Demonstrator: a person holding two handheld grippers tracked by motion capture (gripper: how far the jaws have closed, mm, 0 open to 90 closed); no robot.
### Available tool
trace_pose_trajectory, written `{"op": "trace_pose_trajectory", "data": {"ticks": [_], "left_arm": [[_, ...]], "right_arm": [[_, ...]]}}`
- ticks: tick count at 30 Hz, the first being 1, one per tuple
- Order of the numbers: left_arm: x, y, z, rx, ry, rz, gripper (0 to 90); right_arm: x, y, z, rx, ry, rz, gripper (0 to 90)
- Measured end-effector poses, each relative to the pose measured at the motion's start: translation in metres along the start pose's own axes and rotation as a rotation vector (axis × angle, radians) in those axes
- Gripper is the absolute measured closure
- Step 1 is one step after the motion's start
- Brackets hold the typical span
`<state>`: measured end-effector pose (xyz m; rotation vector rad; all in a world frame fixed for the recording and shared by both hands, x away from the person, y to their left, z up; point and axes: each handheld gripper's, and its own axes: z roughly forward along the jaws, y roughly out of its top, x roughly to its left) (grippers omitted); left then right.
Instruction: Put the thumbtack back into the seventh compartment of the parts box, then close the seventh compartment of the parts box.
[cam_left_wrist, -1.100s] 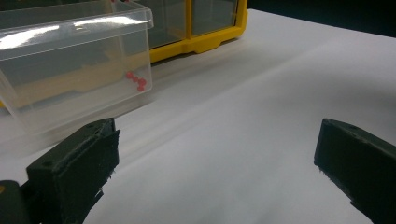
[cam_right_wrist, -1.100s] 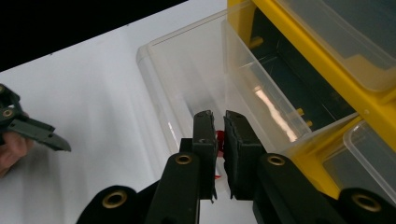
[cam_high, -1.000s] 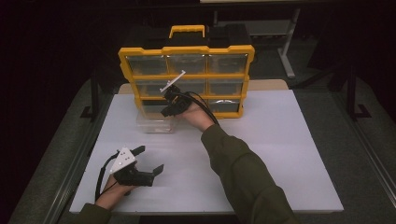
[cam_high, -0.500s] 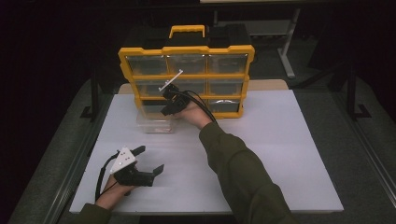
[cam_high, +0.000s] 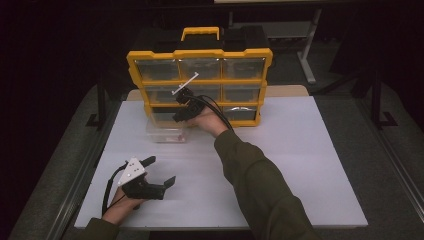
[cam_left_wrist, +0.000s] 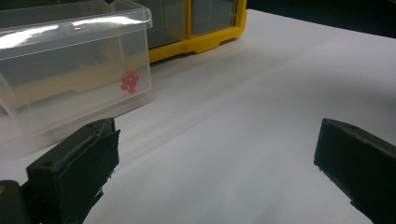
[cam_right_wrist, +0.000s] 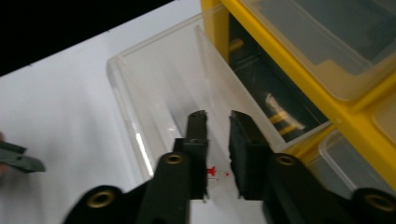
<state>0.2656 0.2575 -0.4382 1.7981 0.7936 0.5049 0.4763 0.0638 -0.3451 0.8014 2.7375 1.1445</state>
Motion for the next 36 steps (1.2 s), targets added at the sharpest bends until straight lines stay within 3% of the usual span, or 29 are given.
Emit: {"op": "trace_pose_trajectory", "data": {"ticks": [5, 20, 36], "left_arm": [[0.001, 0.000, -0.001, -0.003, 0.004, -0.003, 0.0], [0.000, 0.000, 0.000, -0.001, 0.006, 0.000, 0.0], [0.000, 0.000, 0.000, -0.001, 0.003, -0.001, 0.0]], "right_arm": [[0.000, 0.000, -0.002, -0.002, 0.035, 0.001, 89.2], [0.021, 0.002, -0.010, -0.007, 0.097, -0.040, 89.4], [0.037, -0.004, 0.009, 0.016, 0.150, -0.076, 89.3]]}}
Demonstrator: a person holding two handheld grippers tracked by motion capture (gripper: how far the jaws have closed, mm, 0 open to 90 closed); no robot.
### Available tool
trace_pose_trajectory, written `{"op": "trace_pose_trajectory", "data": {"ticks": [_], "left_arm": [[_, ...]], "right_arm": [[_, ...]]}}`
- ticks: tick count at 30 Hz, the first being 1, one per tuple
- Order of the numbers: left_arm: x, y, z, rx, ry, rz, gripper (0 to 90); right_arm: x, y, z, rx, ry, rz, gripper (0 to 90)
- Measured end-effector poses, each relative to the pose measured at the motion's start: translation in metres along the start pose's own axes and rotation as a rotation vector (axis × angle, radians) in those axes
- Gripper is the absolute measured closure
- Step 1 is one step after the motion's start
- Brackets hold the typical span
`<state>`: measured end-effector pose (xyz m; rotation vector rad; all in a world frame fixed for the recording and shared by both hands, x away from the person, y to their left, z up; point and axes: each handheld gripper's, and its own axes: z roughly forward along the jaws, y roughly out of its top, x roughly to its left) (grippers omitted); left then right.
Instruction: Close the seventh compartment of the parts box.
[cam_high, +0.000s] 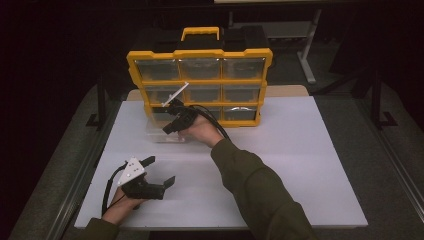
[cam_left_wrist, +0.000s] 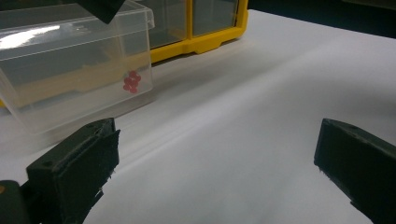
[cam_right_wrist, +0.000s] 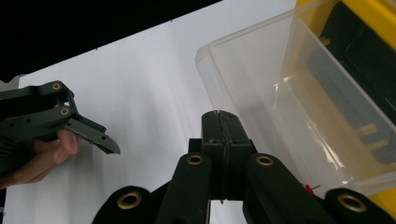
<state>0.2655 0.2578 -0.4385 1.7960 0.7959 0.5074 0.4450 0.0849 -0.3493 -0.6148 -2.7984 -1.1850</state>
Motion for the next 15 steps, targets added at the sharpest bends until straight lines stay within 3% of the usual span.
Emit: {"op": "trace_pose_trajectory", "data": {"ticks": [15], "left_arm": [[0.0003, 0.0000, 0.0000, 0.000, 0.001, 0.001, 0.0]], "right_arm": [[0.0005, -0.0046, 0.0066, 0.025, -0.026, -0.024, 89.5]]}}
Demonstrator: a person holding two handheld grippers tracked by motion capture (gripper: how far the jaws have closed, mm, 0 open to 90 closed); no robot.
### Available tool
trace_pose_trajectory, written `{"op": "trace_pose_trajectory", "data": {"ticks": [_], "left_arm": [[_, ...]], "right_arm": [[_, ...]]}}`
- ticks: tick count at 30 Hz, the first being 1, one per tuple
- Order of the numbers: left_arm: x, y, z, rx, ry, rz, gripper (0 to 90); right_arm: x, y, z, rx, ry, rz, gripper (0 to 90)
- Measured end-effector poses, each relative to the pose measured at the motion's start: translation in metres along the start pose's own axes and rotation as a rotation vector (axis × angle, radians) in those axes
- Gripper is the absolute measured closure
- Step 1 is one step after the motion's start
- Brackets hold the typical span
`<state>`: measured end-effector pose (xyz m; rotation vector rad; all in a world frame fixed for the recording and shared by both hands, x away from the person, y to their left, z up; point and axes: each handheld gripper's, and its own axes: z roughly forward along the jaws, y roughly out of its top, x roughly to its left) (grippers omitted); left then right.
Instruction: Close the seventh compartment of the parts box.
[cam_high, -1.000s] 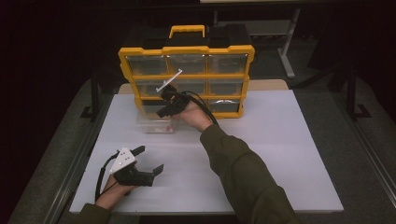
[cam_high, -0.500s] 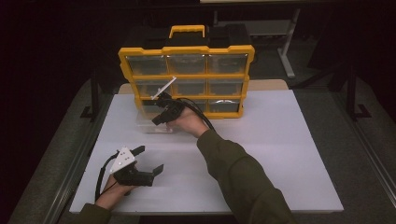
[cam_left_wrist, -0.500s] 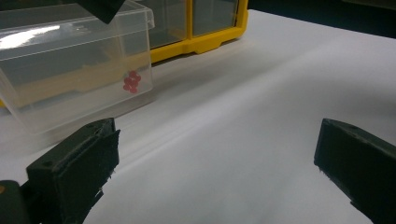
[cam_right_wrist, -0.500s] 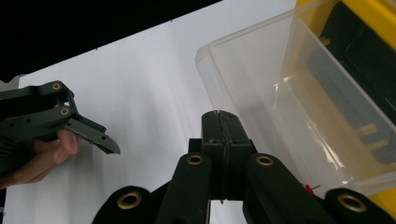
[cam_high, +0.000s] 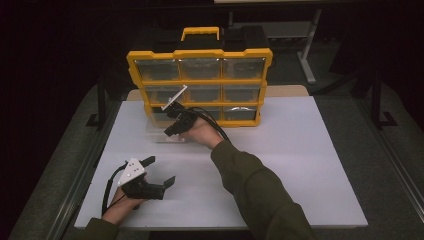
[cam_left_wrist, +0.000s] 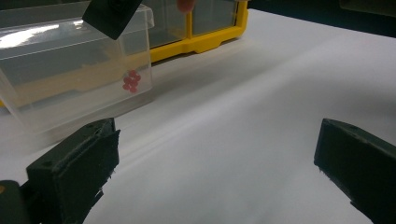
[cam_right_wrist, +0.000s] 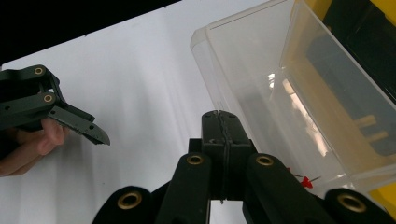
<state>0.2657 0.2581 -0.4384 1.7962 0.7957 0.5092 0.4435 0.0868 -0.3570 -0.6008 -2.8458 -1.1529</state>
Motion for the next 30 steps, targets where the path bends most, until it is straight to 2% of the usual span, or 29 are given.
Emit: {"op": "trace_pose_trajectory", "data": {"ticks": [5, 30], "left_arm": [[-0.0002, 0.0000, 0.0002, 0.001, -0.001, 0.000, 0.0], [0.0001, 0.0001, 0.0000, -0.001, 0.001, 0.000, 0.0]], "right_arm": [[0.0005, 0.0009, 0.0004, 0.004, -0.009, -0.015, 89.5], [-0.0019, 0.0040, 0.0026, -0.007, -0.018, -0.006, 89.6]]}}
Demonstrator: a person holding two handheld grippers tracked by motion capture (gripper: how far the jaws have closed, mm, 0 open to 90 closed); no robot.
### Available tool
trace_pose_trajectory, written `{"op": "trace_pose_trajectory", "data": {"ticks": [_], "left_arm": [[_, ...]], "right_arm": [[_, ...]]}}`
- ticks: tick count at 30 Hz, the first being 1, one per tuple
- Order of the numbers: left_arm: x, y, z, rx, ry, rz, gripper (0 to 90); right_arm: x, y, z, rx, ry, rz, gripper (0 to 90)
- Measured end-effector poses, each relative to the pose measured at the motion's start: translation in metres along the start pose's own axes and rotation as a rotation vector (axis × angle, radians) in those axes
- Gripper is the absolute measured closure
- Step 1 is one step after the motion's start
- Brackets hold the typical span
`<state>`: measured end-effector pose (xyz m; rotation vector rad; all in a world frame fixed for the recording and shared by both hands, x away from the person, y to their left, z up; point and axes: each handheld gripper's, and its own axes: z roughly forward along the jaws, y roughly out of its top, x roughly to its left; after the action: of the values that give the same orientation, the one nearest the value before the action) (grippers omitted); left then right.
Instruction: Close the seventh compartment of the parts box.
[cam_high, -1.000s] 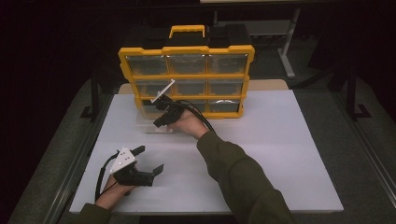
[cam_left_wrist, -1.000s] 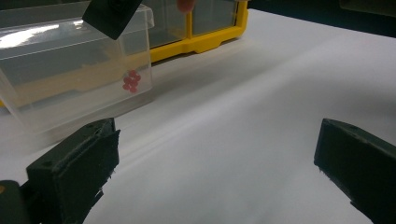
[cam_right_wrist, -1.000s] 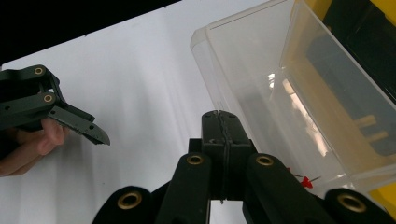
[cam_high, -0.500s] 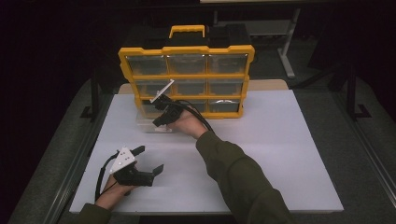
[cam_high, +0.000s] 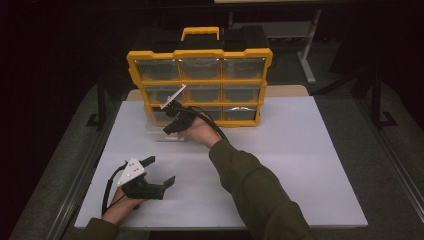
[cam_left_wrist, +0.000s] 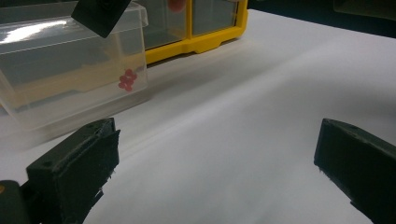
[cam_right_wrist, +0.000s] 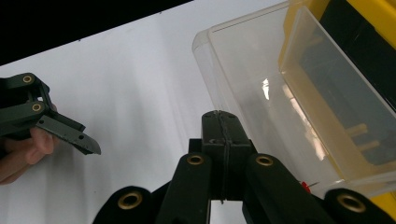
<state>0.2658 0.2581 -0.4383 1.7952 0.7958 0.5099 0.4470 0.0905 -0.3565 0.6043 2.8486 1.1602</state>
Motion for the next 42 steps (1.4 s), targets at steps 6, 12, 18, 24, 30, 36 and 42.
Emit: {"op": "trace_pose_trajectory", "data": {"ticks": [6, 12, 18, 24, 30, 36, 42], "left_arm": [[0.000, 0.000, 0.000, 0.000, 0.000, 0.000, 0.0], [0.000, 0.000, 0.000, 0.000, 0.000, 0.000, 0.0], [0.000, 0.000, 0.000, 0.001, -0.001, -0.002, 0.0], [0.000, 0.000, 0.000, 0.001, -0.002, -0.002, 0.0], [0.000, 0.000, 0.000, 0.000, -0.002, -0.004, 0.0], [0.000, 0.001, 0.001, 0.002, 0.000, -0.005, 0.0], [0.000, 0.000, 0.000, 0.003, 0.001, 0.001, 0.0]], "right_arm": [[-0.002, 0.001, 0.000, -0.004, -0.006, 0.007, 89.6], [-0.004, 0.002, 0.001, -0.005, -0.018, 0.011, 89.6], [-0.009, 0.004, 0.001, -0.011, -0.035, 0.025, 89.6], [-0.016, 0.006, -0.001, -0.015, -0.059, 0.058, 89.6], [-0.020, 0.006, 0.000, -0.019, -0.068, 0.062, 89.6], [-0.026, 0.006, -0.001, -0.024, -0.088, 0.073, 89.6], [-0.034, 0.008, -0.002, -0.030, -0.109, 0.077, 89.6]]}}
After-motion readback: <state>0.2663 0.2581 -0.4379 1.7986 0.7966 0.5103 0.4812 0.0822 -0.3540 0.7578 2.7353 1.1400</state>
